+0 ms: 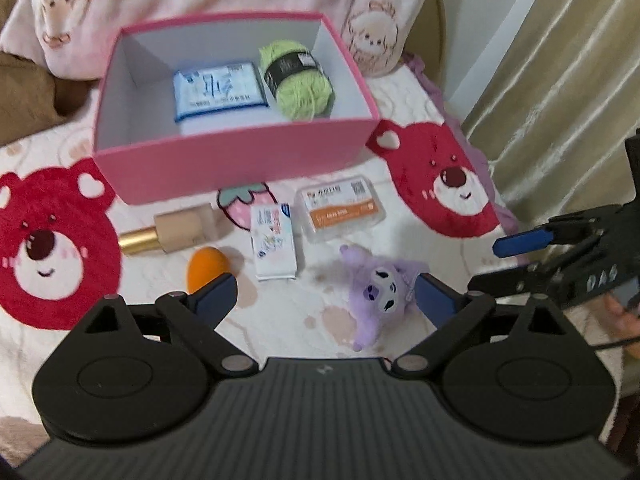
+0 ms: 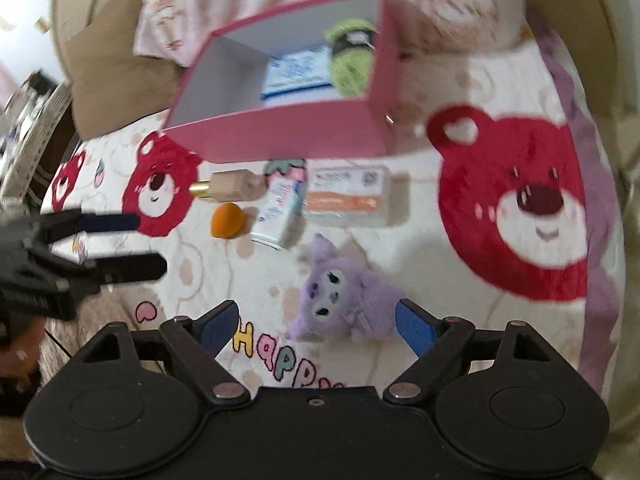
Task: Organize objects
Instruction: 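Withdraw the left gripper while the right gripper moves toward the purple plush, then grasp the purple plush toy with the right gripper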
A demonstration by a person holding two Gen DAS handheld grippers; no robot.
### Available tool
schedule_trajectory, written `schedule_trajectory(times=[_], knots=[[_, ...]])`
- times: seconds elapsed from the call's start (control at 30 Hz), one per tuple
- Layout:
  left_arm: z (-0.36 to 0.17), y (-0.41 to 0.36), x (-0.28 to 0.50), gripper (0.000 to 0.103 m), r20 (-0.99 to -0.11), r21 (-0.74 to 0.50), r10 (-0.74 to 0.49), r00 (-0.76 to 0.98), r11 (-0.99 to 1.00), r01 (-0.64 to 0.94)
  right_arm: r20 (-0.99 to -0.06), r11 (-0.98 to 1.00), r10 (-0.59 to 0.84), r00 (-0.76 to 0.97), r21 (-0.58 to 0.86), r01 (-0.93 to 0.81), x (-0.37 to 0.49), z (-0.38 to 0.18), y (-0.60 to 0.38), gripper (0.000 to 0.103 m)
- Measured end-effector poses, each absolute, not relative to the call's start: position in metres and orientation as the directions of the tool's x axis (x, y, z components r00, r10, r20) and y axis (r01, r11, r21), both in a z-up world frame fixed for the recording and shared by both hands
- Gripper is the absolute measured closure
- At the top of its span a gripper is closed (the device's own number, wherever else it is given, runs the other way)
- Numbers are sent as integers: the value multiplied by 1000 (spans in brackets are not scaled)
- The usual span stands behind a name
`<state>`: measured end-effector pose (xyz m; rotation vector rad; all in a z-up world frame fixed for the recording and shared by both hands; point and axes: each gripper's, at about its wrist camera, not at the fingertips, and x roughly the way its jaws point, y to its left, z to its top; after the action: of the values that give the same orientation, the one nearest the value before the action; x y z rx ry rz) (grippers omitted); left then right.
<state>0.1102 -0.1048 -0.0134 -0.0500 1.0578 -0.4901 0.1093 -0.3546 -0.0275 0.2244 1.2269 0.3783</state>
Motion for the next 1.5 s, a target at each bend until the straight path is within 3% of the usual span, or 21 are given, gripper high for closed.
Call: schedule_trajectory(times=[0.33, 0.57, 0.77, 1.07, 1.13, 1.3, 1.5], knots=[[-75, -135, 118, 10, -806, -320, -452, 383, 876, 361, -888, 898, 419, 191, 437, 62, 134, -77, -374, 15], [-104, -146, 116, 15, -790, -346, -486, 374, 856, 384, -894, 888, 423, 146, 441, 127, 148, -105, -369, 15], [-129, -150, 117, 29, -771, -395, -535, 346, 828, 397, -911, 904, 393, 123, 408, 130, 152, -118, -359, 15], [-148, -153, 118, 61, -718, -516, -628, 300, 770, 375, -930, 924, 354, 96, 364, 121, 156, -138, -344, 18], [-148, -151, 117, 62, -705, -536, -639, 309, 765, 359, -934, 931, 339, 109, 350, 101, 155, -136, -340, 24], [-145, -149, 114, 62, -704, -537, -637, 314, 767, 350, -941, 947, 309, 142, 318, 51, 149, -128, -330, 27], [-147, -154, 109, 63, -735, -489, -590, 334, 802, 342, -951, 948, 300, 68, 306, 85, 154, -145, -326, 15]])
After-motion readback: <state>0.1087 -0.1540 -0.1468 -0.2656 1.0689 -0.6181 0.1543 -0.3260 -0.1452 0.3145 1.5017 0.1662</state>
